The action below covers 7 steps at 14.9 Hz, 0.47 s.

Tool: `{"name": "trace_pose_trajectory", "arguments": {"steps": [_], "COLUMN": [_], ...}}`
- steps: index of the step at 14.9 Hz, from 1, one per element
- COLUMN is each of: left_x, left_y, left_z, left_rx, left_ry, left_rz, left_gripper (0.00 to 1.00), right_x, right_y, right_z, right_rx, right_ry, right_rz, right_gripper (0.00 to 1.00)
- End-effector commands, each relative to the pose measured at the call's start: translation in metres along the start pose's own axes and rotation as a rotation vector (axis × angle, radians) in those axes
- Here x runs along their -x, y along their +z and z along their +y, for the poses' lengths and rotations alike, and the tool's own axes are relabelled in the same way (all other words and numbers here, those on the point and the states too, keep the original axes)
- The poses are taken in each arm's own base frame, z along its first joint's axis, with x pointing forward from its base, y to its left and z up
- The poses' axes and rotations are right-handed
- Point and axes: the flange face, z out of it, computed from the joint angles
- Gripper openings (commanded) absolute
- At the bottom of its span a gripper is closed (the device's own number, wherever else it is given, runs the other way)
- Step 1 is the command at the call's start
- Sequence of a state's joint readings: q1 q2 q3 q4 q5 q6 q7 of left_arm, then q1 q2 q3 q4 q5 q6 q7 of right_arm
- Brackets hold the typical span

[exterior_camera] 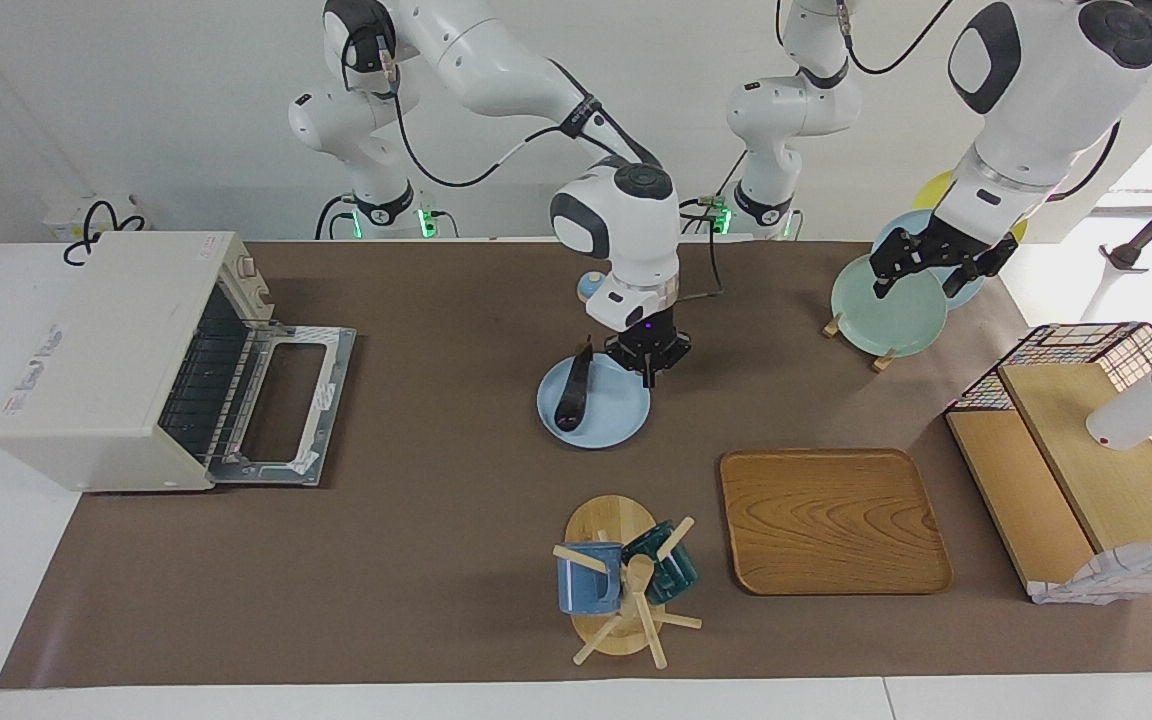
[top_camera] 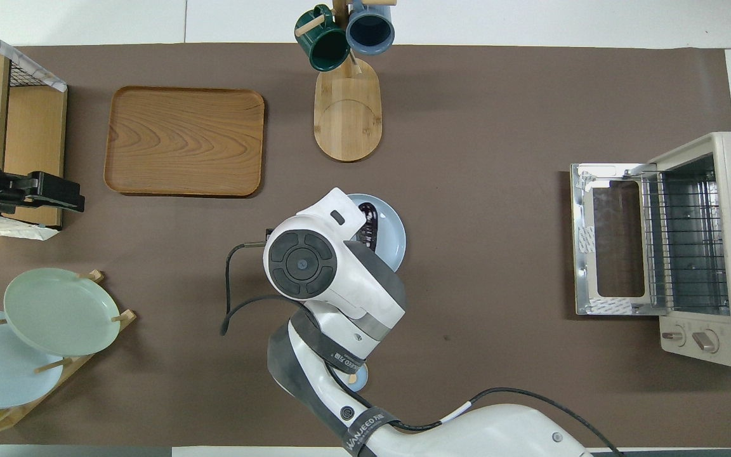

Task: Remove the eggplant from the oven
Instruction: 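Lower the blue plate onto the table and open the right gripper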

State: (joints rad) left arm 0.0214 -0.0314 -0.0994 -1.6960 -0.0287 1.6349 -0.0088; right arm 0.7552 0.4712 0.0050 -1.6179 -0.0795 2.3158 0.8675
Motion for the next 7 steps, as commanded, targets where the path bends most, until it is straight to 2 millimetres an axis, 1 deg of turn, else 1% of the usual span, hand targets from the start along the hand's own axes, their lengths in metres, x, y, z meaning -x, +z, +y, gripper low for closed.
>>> {"name": "trace_pose_trajectory", "arguments": {"steps": [1,2,3,4,5,6,7], "left_x": [0.002,0.002,0.002,0.004,0.009,0.010,0.009], "left_y": [-0.004,-0.004,-0.004,-0.003,-0.005,-0.006,-0.007], "left_z": [-0.003,-0.004,-0.003,-0.003,-0.002,0.000,0.000], "left_rx": [-0.019,-0.019,-0.019,-0.019,-0.020,-0.021,-0.021], "left_ry": [-0.010,-0.011,-0.010,-0.007,-0.007,-0.005,-0.005], "left_rz": [0.007,0.007,0.007,-0.008,-0.021,-0.021,-0.013], "left_gripper": [1.00,1.00,1.00,1.00,1.00,1.00,1.00], "right_x": [-0.015,-0.029,-0.043,-0.056,-0.067,-0.075,-0.076], "right_y": [-0.026,-0.044,-0.057,-0.072,-0.079,-0.080,-0.070], "right_z": [0.013,0.035,0.061,0.092,0.126,0.164,0.195], "right_rx": [0.047,0.070,0.111,0.152,0.192,0.227,0.257], "right_ry": [-0.014,-0.019,-0.028,-0.024,-0.007,0.001,0.010], "right_rz": [-0.028,-0.038,-0.073,-0.111,-0.156,-0.206,-0.245], "right_gripper": [0.11,0.11,0.07,0.00,0.00,0.00,0.00]}}
